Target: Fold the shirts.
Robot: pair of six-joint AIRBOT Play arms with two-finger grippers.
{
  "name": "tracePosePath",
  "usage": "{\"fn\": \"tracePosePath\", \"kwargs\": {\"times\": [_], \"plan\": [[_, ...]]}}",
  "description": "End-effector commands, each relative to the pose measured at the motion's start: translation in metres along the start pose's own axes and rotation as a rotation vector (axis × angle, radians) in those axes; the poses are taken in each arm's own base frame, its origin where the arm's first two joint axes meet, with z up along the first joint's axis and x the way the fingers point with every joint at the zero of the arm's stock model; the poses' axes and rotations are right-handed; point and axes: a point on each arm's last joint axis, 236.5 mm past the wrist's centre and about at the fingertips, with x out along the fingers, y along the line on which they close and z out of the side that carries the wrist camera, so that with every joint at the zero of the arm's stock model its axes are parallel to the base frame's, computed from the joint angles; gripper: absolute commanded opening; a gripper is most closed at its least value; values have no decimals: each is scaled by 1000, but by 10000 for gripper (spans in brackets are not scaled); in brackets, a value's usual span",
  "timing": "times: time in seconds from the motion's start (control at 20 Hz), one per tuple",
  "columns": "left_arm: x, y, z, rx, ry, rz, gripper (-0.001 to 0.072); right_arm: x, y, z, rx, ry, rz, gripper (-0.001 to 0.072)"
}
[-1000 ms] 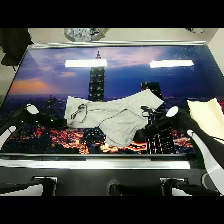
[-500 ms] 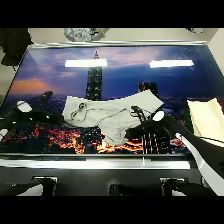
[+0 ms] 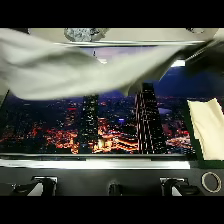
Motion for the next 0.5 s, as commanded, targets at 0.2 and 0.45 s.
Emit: {"fn": "tracePosePath", "kwargs": {"times": [0.2,0.45], "plan": [[-87,-32,40,-66,-69,14,25,-161,-25,79,-185,-158,-332,42],[-83,6,-38,-62,251,162,25,-154,-36,28,-162,60,-347,42]]}}
